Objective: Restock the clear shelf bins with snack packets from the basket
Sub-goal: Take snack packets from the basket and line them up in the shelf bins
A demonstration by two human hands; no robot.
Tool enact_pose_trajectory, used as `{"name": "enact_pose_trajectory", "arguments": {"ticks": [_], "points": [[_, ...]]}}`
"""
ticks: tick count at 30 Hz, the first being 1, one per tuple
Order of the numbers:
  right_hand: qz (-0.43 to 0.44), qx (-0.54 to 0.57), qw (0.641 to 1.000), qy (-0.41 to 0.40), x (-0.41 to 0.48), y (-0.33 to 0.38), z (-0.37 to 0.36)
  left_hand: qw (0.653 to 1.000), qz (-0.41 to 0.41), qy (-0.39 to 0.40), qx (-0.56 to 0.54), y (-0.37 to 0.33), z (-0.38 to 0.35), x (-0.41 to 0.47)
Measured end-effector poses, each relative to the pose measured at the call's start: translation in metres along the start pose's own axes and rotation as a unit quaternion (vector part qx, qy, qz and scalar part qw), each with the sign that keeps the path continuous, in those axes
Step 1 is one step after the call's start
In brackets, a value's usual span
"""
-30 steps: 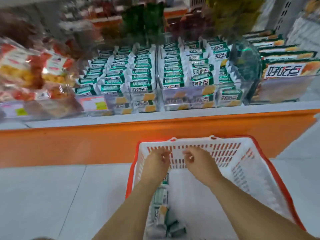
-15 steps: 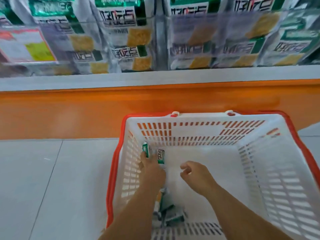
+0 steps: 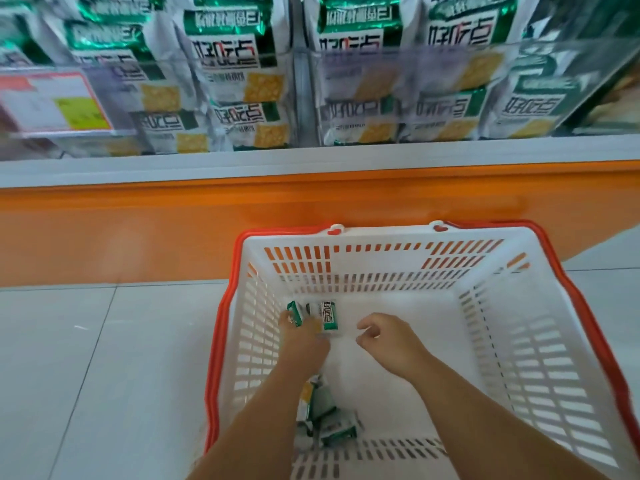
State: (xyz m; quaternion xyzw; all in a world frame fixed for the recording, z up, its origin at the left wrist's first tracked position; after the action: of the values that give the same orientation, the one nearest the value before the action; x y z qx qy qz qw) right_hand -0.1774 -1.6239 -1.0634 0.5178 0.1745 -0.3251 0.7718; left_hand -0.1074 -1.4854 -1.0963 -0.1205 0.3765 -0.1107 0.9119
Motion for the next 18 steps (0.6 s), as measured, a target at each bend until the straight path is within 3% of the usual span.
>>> {"name": "enact_pose_trajectory", "arguments": {"ticks": [7,11,14,18], "points": [[0.023,0.028,0.999,-0.012,-0.031,0.057,0.045,0.981,-0.073,-0.014,-0.181,-0.038,0.052,-0.039],[0.017,0.067,0.997,-0.014,-0.066,0.105,0.093,0.968,-0.127,-0.026,-0.215,-0.075,0.102,-0.08],[0.099,-0.046,0.994,0.01,-0.102,0.155,0.126,0.93,-0.173,0.014,-0.324,-0.105,0.132,-0.114],[0.227,-0.211,0.951,-0.007,-0.154,0.204,0.153,0.89,-0.232,0.088,-0.384,-0.147,0.166,-0.162]]}}
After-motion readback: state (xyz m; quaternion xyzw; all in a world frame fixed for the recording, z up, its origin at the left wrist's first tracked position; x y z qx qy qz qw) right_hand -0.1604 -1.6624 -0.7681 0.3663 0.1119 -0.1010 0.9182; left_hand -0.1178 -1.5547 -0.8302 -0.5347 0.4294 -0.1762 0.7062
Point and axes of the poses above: each hand's wrist, its own x-axis towards the middle knuckle, its own z-axis out of the back of the hand, y = z × x, the point moved 10 cm from there along x, towards the middle knuckle, and after that the axes turned 14 degrees about x, right-handed, at the moved point
